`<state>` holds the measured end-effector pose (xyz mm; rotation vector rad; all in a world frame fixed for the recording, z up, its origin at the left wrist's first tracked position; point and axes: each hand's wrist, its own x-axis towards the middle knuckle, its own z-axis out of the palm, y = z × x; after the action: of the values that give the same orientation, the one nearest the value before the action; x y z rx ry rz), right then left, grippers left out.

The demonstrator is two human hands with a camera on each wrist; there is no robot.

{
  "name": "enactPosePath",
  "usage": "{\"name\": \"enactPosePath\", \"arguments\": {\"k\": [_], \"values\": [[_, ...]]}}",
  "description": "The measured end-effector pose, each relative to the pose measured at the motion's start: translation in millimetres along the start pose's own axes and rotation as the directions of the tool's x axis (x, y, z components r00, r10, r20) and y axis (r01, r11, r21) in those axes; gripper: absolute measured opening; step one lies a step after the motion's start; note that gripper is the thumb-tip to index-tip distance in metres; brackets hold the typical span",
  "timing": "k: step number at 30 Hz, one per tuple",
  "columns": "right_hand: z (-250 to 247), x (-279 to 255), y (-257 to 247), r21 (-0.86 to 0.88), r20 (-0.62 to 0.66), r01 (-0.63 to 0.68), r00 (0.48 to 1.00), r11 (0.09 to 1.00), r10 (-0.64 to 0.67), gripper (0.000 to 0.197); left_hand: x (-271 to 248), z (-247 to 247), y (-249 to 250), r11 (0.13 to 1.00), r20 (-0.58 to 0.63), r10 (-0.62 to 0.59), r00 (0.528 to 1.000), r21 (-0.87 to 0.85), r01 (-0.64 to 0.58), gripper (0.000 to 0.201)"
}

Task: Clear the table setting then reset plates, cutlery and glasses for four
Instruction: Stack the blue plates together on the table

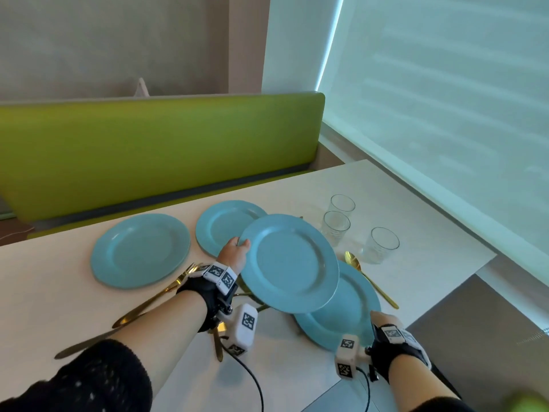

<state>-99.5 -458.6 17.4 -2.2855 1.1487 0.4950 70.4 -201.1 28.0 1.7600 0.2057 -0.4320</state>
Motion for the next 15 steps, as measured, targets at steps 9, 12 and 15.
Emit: {"name": "enactPosePath", "arguments": {"k": [9,12,15], "values": [[6.6,19.4,2.5,0.477,-0.003,-0.171,0.980,0.862,0.197,0.031,-12.3,9.3,0.5,0.999,-0.005,-0.021,1.000,0.035,0.021,0.039],[-8.3,14.5,5.9,0.421,-0.083,-0.187,0.967,0.888,0.242,0.046,-19.0,6.1,-1.5,0.999,0.003,-0.019,1.000,0.030,0.019,0.040],[-26.4,-5.6,8.7,0.424,-0.149,-0.176,0.954,0.889,0.260,0.050,-26.7,0.3,-4.1,0.999,0.015,-0.020,1.000,0.031,0.020,0.041]]}}
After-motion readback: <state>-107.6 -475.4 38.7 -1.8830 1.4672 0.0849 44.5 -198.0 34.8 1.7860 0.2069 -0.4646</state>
